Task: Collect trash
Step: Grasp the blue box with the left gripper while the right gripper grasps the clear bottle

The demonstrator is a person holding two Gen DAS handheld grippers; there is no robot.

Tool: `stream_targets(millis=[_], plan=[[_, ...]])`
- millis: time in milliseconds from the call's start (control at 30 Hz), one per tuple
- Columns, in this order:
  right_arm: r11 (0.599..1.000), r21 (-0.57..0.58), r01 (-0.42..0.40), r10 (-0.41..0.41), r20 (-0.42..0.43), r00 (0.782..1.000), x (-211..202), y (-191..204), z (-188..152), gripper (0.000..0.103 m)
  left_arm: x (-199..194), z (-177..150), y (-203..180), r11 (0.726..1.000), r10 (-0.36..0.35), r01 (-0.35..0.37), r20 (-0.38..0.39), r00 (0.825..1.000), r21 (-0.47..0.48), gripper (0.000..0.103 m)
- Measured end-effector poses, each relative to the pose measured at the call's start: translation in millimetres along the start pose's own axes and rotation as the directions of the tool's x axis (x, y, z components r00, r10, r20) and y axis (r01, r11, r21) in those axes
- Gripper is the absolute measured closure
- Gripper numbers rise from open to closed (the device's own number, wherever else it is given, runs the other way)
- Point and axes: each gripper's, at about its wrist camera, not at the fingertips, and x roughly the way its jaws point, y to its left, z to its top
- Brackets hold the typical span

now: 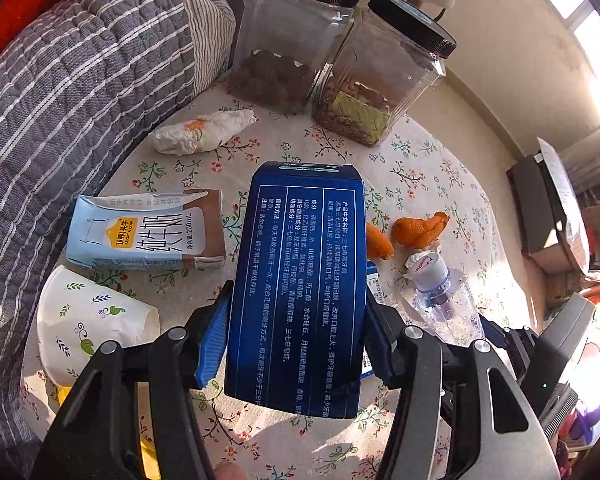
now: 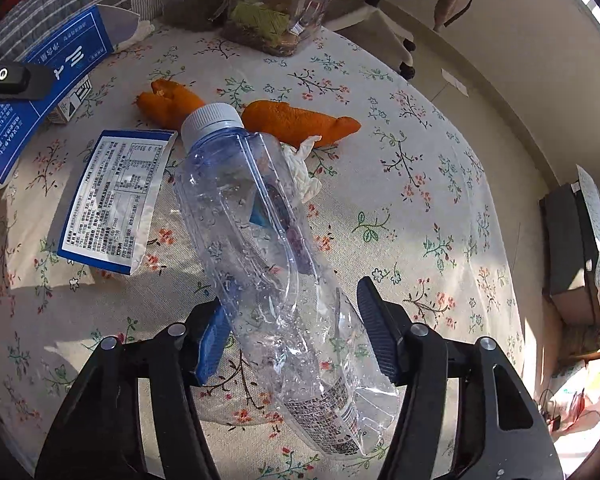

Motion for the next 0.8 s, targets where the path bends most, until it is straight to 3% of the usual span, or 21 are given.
stream_targets(millis=[133,300,533,800], plan=[[0.971,0.214,-0.106,0.110,-0.010,0.994,-16.3,-6.6,-10.4,0.060,-4.5,-3.6,-3.7,1.000,0.001,-0.001,0.018,1.000,0.012,0.046],[0.945,0.307,-0.111,0.100,0.054,0.994,-45.8,-5.0,-29.7,0.060,-13.0,-9.2,-11.8,0.999,-0.017,0.016,0.045,0.999,0.039,0.046],[0.929,0.371,-0.016,-0.044,0.154,0.987,-77.6,-19.5,-43.6,0.060,-33.0,-23.3,-32.7,0.992,-0.056,0.041,0.116,0.992,0.121,0.046],[0.883,0.463,0.080,-0.220,0.257,0.941,-114.5,-57.6,-72.3,0.060,-53.6,-49.4,-71.9,0.969,-0.112,0.057,0.221,0.969,0.241,0.046]])
